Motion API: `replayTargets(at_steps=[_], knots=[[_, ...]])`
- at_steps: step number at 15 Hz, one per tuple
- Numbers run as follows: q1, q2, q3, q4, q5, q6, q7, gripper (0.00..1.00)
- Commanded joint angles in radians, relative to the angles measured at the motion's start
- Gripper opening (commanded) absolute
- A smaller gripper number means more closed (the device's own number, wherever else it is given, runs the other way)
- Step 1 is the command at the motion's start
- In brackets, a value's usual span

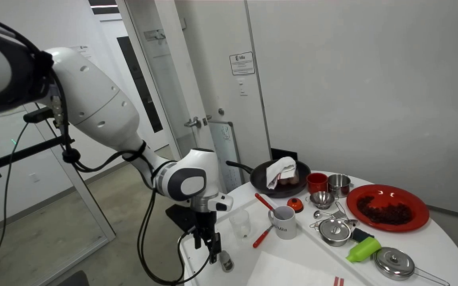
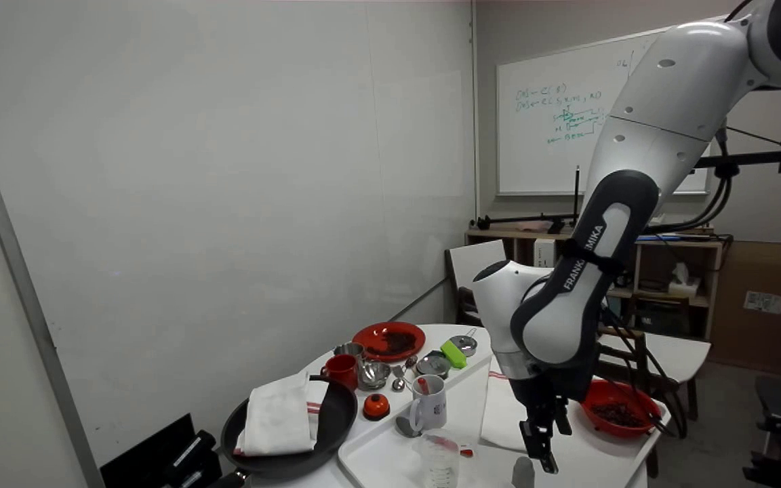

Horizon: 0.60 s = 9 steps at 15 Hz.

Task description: Put the salt cellar in the in the jar

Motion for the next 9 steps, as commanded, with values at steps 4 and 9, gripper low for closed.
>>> replayTargets(at_steps=[4, 9], knots=[[0.104, 0.06, -0.104, 0.065, -0.065, 0.031, 0.203, 1.0], [0.151, 0.054, -0.163, 0.067, -0.101, 0.08, 0.313, 1.0]])
